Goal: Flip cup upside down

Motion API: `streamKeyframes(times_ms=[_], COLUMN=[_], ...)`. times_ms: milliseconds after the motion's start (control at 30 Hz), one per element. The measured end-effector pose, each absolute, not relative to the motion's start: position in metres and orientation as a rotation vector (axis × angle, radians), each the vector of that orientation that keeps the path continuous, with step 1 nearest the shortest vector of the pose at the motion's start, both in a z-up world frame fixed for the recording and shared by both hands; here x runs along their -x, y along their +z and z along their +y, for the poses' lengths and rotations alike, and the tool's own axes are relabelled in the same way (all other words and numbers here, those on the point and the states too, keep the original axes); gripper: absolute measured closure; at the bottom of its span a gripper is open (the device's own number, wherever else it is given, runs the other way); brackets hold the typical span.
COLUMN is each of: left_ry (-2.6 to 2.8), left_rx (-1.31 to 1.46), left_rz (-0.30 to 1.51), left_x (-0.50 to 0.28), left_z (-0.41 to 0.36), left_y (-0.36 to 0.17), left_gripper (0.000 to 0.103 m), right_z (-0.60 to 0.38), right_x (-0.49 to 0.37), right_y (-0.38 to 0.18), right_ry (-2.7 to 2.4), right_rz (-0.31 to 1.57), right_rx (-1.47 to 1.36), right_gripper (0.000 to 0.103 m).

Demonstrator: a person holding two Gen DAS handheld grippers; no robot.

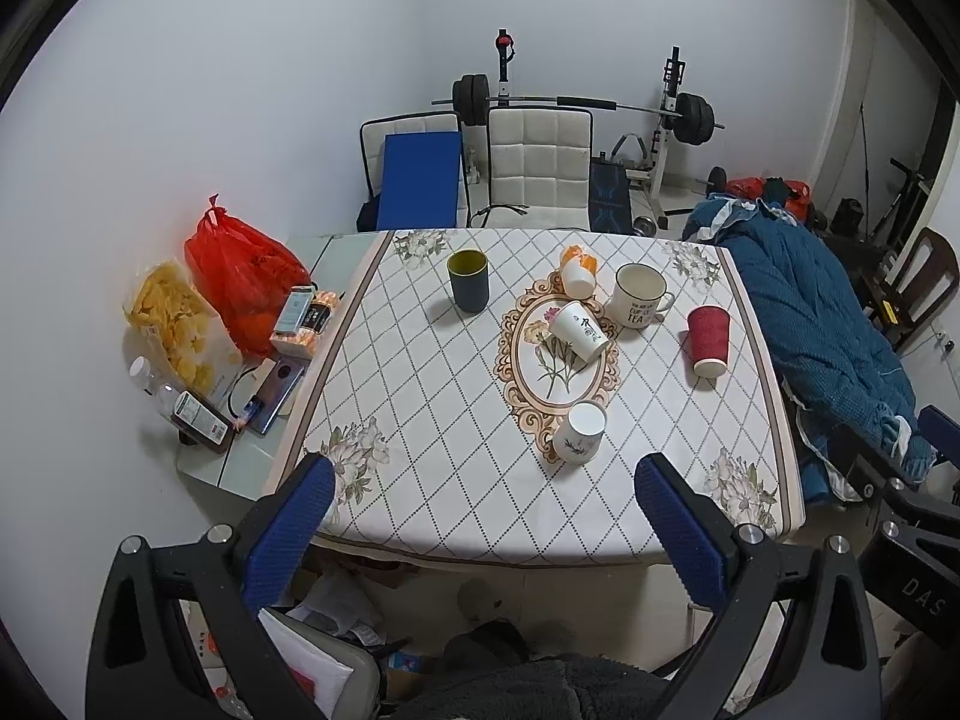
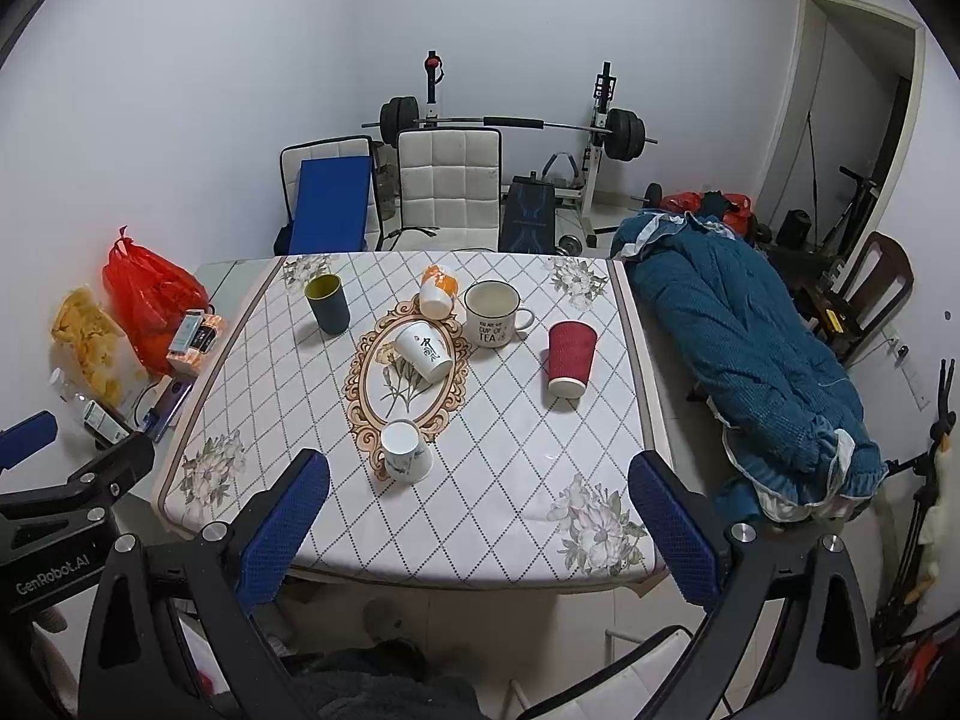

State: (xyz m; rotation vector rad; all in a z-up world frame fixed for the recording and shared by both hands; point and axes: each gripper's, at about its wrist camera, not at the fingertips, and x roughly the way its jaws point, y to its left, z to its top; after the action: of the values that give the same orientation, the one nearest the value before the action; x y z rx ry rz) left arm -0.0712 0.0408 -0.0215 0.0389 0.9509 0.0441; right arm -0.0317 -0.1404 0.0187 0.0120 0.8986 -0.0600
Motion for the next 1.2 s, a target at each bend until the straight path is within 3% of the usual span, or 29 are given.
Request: streamKeyframes(times_ms=[1200], left_ry=[0.032], left_rx=[-0.04], left_rz=[0.942], left_x=[0.0778], left_z=[0.0409], left_y=[-0.0164], left_gripper=[0.001], right_z=[-0.1446], right_x=[0.0373], right_y=[0.0197], right_ry=[-0.058], right_rz=[0.895], right_rx=[-0.017], right_gripper=[0.001])
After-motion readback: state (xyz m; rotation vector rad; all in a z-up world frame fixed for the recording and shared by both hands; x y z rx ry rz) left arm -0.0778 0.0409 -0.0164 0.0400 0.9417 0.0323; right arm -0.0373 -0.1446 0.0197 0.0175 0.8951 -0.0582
